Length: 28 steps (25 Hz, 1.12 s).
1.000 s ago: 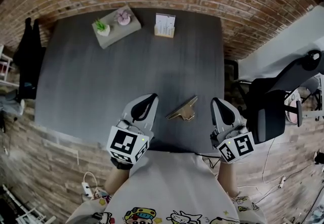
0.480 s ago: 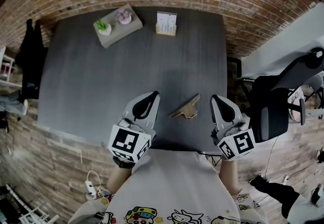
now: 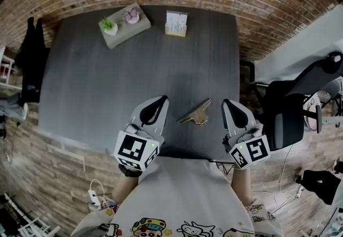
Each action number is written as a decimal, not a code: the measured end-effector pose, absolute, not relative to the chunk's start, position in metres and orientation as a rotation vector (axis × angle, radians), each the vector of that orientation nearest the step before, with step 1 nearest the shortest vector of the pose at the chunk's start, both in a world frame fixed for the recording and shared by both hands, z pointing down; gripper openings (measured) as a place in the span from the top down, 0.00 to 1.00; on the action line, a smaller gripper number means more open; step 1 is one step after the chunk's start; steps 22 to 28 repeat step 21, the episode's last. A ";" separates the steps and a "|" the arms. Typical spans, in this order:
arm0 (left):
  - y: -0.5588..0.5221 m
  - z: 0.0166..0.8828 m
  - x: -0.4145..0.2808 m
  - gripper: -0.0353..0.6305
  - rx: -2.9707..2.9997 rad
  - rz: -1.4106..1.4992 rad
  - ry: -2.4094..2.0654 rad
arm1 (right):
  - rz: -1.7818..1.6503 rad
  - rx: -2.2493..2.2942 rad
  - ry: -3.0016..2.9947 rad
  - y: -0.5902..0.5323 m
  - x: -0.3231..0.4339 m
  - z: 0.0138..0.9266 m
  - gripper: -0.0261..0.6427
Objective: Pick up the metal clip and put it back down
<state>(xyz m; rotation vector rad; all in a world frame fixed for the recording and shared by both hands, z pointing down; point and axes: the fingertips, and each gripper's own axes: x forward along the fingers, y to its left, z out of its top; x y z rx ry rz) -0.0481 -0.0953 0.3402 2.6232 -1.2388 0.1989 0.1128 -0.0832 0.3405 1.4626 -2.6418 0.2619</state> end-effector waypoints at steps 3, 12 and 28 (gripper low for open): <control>-0.095 0.341 -0.049 0.95 2.623 0.199 -1.240 | 0.263 1.465 -2.636 -0.081 0.113 0.341 0.96; -0.095 0.342 -0.050 0.95 2.622 0.198 -1.239 | 0.258 1.477 -2.627 -0.080 0.114 0.342 0.96; -0.095 0.339 -0.052 0.95 2.620 0.197 -1.239 | 0.262 1.481 -2.623 -0.081 0.114 0.342 0.96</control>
